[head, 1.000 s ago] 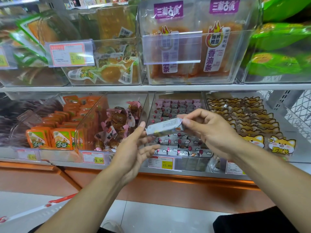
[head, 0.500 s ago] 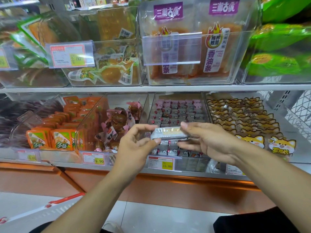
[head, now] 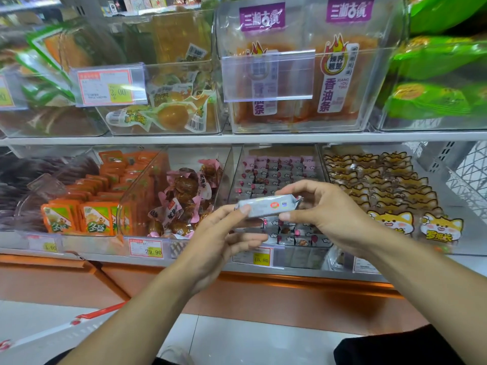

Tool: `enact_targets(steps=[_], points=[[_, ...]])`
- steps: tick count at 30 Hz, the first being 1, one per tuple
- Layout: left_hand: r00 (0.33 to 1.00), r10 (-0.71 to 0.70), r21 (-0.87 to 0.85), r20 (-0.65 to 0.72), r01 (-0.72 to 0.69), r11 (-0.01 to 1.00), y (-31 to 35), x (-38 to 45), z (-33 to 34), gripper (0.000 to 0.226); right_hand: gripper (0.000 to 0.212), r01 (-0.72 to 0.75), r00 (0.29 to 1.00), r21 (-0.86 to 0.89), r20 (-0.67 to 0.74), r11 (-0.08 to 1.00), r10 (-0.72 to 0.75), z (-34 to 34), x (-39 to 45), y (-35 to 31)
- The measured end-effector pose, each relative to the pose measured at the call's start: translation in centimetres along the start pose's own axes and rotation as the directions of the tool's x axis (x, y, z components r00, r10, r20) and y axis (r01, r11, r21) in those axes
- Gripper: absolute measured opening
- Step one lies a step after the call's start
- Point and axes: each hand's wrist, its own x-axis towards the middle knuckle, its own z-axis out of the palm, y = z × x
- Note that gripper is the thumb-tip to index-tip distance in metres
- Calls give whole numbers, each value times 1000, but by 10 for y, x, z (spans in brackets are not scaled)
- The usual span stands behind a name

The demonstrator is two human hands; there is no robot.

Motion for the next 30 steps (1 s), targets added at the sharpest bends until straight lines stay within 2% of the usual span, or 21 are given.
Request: enact_targets(steps=[2,5,8,12,15,18,22,24,25,28,30], points=[[1000,-4,-20,-17,3,1000,-1,1,0,53,39,49,999,-94,-2,994,-50,2,-1,0],[997,29,-25,-72,-31,999,-4,4,-1,42,40,66,998,-80,6,995,-66,4,-2,0],[993,100,14,-64,-100,995,-4,4,-3,41,29,-11,999,52,32,999,9,4,0,2],[984,163,77,-68,-157,984,-8,6,-3,40,56,-202,979,306,51,931,196,2,5,3],[979,186,117,-83,-176,977,-11,6,-2,44,55,-259,964,372,47,891,261,7,5,3],[963,231,162,-138,-208,964,-9,9,-1,42,52,-202,967,433,-52,878,248,9,13,2],[921,323,350,-219,-235,907,-11,15,0,24,43,-28,924,449,-330,893,195,10,37,-1],[898,399,566,-183,-236,790,-16,18,0,22,25,44,867,353,-478,935,139,12,51,1],[897,425,678,-123,-237,696,-19,18,0,23,21,75,845,280,-527,957,88,13,58,1],[900,427,910,88,-247,333,-27,18,4,37,21,130,823,20,-559,991,-97,16,77,5],[890,416,943,190,-283,176,-31,19,7,43,19,122,817,-248,-525,961,-239,20,88,9]])
